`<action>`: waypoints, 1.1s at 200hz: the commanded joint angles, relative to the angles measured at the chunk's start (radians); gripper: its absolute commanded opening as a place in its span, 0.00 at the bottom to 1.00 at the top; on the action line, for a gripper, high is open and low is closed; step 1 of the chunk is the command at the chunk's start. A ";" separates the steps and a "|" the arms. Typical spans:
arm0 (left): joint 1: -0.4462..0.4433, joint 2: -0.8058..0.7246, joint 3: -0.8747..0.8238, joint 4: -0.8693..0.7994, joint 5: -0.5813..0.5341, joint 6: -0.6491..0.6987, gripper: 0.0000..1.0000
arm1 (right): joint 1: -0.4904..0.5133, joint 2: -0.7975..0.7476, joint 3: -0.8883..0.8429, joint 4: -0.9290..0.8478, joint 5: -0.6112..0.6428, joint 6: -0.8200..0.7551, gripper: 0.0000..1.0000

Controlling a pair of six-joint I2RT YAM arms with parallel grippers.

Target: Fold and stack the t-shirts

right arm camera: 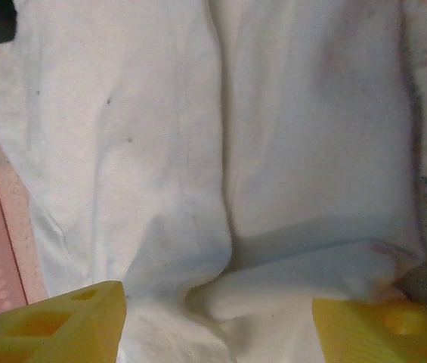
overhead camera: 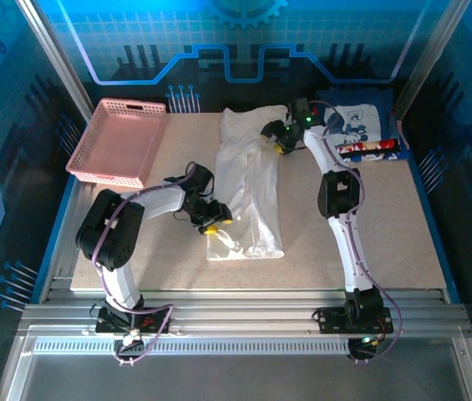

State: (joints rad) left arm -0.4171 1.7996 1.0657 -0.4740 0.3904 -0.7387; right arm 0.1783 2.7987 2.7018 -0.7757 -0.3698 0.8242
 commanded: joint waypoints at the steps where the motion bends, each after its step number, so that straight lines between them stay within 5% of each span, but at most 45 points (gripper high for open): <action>1: 0.006 -0.100 0.030 -0.076 0.027 -0.033 0.60 | 0.014 -0.164 -0.054 -0.062 -0.058 -0.150 0.69; 30: 0.006 -0.220 0.032 -0.101 0.024 -0.022 0.65 | 0.064 -0.535 -0.426 -0.136 -0.008 -0.313 0.73; 65: -0.012 -0.331 -0.088 -0.048 0.012 -0.052 0.65 | 0.077 -0.950 -0.989 -0.043 -0.007 -0.305 0.74; 104: -0.143 -0.323 -0.148 0.073 -0.067 -0.116 0.50 | 0.052 -1.263 -1.513 0.146 -0.137 -0.227 0.73; 154: -0.180 -0.444 -0.360 0.171 -0.182 -0.268 0.49 | 0.045 -1.406 -1.886 0.300 -0.289 -0.175 0.69; 220: -0.176 -0.569 -0.509 0.206 -0.272 -0.306 0.54 | 0.041 -1.361 -1.994 0.306 -0.306 -0.209 0.65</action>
State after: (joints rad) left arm -0.5949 1.2430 0.6128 -0.3241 0.1642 -1.0054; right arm 0.2325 1.4197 0.7238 -0.4828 -0.6395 0.6350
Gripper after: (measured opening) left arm 0.535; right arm 0.656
